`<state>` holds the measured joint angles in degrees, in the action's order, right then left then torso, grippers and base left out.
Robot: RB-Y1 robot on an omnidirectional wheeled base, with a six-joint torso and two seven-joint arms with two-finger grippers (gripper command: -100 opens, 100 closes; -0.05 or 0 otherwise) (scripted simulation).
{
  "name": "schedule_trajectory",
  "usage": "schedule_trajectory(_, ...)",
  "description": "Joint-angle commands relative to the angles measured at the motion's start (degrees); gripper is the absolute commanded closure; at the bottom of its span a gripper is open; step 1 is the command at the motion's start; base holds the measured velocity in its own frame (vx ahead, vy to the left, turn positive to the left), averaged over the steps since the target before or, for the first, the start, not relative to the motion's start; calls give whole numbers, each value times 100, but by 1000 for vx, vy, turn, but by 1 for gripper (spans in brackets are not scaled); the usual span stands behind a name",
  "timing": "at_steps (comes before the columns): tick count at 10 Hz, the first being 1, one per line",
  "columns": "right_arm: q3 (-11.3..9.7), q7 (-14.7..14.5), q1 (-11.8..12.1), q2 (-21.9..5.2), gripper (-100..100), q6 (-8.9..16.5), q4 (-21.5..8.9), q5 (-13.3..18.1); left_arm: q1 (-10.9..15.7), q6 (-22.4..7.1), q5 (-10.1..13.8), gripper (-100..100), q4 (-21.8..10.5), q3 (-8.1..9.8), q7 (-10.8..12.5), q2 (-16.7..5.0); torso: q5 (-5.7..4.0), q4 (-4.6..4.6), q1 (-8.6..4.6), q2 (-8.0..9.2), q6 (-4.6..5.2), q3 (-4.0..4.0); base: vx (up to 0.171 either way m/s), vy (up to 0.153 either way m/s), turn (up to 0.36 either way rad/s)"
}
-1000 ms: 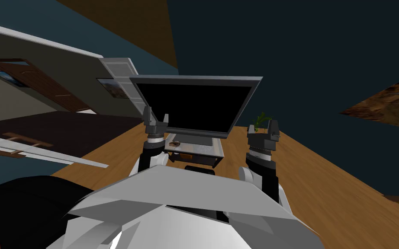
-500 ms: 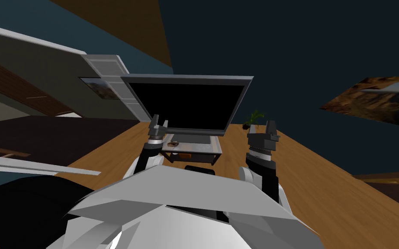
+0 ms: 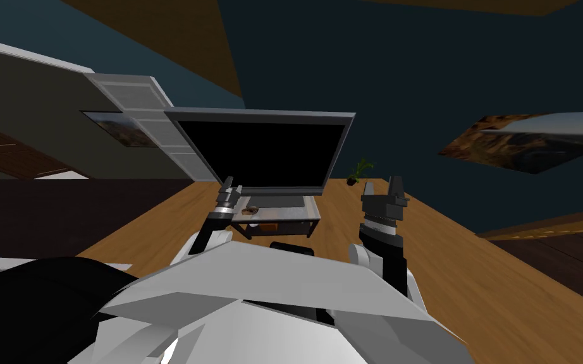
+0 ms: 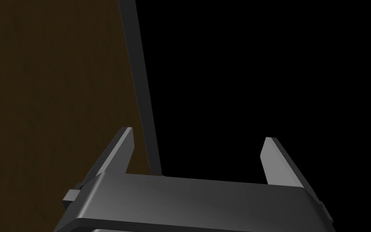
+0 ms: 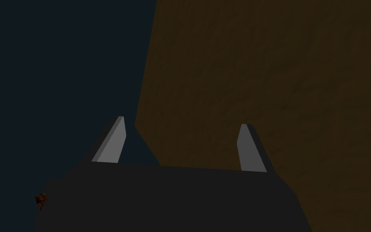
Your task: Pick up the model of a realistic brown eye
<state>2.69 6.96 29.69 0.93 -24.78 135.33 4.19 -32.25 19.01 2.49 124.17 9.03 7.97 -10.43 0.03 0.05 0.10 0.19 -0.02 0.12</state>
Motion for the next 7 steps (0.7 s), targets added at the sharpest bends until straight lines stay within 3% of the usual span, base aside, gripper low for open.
schedule_trajectory(1, 0, 0, 0, 0, 0, 0, 0, 0, -50, -136, 121, -100, -254, 109, -21, -76, 0, 0, 0, 0, 0, 0, -34, 10, -106)
schedule_trajectory(7, 0, 0, 0, 0, 0, 0, 0, 0, -166, -778, 643, -100, -1105, 530, -14, -430, -2, -1, -4, -7, -1, -4, -39, 0, -141)
